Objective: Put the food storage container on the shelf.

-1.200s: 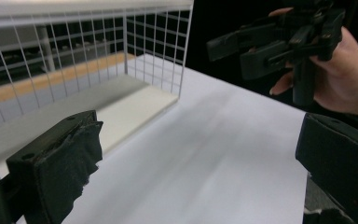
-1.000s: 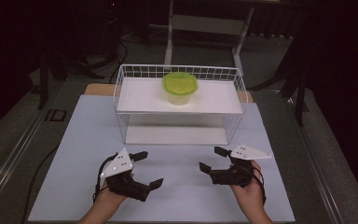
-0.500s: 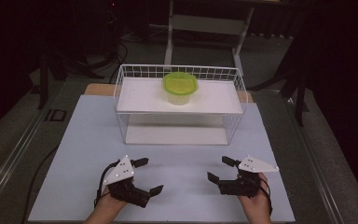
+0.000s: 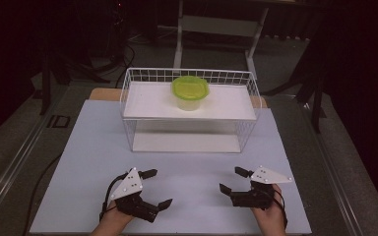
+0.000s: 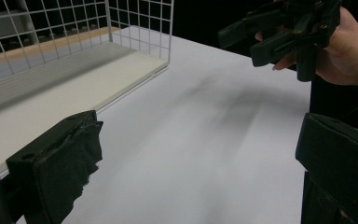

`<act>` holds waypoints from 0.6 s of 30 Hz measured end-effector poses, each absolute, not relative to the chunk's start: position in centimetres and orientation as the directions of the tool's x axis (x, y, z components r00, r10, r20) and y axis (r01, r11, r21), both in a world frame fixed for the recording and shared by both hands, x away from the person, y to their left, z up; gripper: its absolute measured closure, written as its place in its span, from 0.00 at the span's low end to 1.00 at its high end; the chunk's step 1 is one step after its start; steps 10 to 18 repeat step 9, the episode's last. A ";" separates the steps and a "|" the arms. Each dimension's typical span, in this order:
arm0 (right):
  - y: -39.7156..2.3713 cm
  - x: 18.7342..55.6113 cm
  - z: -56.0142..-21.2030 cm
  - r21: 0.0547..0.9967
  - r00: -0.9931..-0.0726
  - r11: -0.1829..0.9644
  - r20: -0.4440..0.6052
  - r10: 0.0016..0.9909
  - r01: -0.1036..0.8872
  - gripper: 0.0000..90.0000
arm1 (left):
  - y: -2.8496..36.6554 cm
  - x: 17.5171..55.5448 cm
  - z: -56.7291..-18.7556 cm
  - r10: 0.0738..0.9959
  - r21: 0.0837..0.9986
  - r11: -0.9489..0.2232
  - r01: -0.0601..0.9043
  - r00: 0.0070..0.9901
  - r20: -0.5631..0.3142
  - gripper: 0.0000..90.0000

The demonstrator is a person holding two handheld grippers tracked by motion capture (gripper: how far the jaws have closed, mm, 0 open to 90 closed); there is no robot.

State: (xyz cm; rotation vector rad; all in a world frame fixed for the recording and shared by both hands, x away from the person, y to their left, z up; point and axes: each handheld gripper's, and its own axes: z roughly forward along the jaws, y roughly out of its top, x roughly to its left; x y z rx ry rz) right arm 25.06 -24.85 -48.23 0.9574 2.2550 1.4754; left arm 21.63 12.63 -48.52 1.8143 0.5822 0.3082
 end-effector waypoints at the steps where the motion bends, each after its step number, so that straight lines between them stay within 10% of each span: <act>1: -24.9 25.1 -48.3 0.890 -0.741 0.259 0.119 0.661 0.374 0.17 | 12.7 21.7 -48.6 0.532 0.945 -0.229 0.233 0.843 -0.079 0.01; 18: -25.2 25.4 -48.9 0.881 -0.730 0.265 0.122 0.673 0.392 0.16 | 13.2 21.9 -49.0 0.547 0.946 -0.239 0.218 0.835 -0.055 0.01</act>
